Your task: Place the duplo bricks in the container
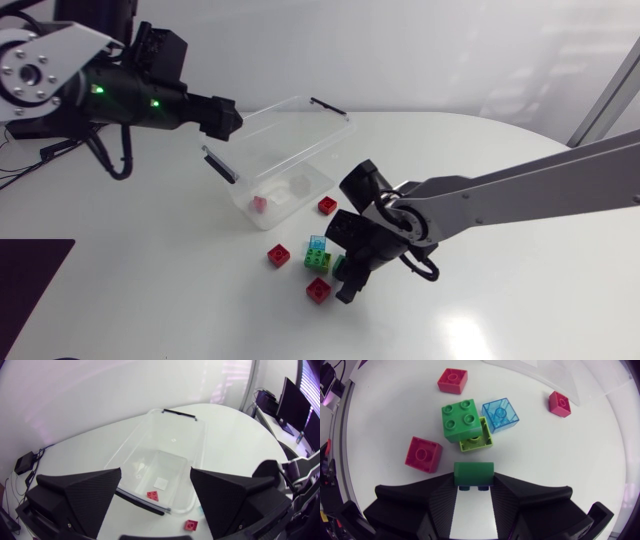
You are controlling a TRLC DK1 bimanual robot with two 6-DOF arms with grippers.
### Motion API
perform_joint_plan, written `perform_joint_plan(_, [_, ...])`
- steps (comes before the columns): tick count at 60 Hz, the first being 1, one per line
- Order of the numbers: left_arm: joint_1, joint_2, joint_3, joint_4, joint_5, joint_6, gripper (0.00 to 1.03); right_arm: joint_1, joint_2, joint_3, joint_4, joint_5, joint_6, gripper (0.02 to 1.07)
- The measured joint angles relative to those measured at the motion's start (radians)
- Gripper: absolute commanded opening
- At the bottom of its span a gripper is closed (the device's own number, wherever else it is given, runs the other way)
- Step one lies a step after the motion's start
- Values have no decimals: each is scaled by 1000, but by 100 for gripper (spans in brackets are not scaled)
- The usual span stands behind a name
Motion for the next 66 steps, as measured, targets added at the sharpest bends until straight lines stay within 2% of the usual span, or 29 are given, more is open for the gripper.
perform_joint_plan(6, [-19, -81, -55, -60, 38, 48, 96, -21, -81, 1, -34, 1, 0, 24])
perform_joint_plan(15, [-70, -132, -187, -134, 42, 118, 96, -56, -185, 36, -85, 1, 5, 24])
perform_joint_plan(26, [-145, -128, -333, -152, 45, 182, 96, -66, -243, 135, -114, 1, 36, 24])
perform_joint_plan(35, [-190, -84, -393, -93, 45, 189, 96, -63, -248, 239, -118, 1, 65, 24])
perform_joint_plan(48, [-204, 21, -415, -2, 45, 193, 96, -53, -232, 345, -124, -3, 80, 24])
perform_joint_plan(66, [-236, 185, -430, 151, 34, 207, 96, -61, -85, 554, -140, -15, 84, 24])
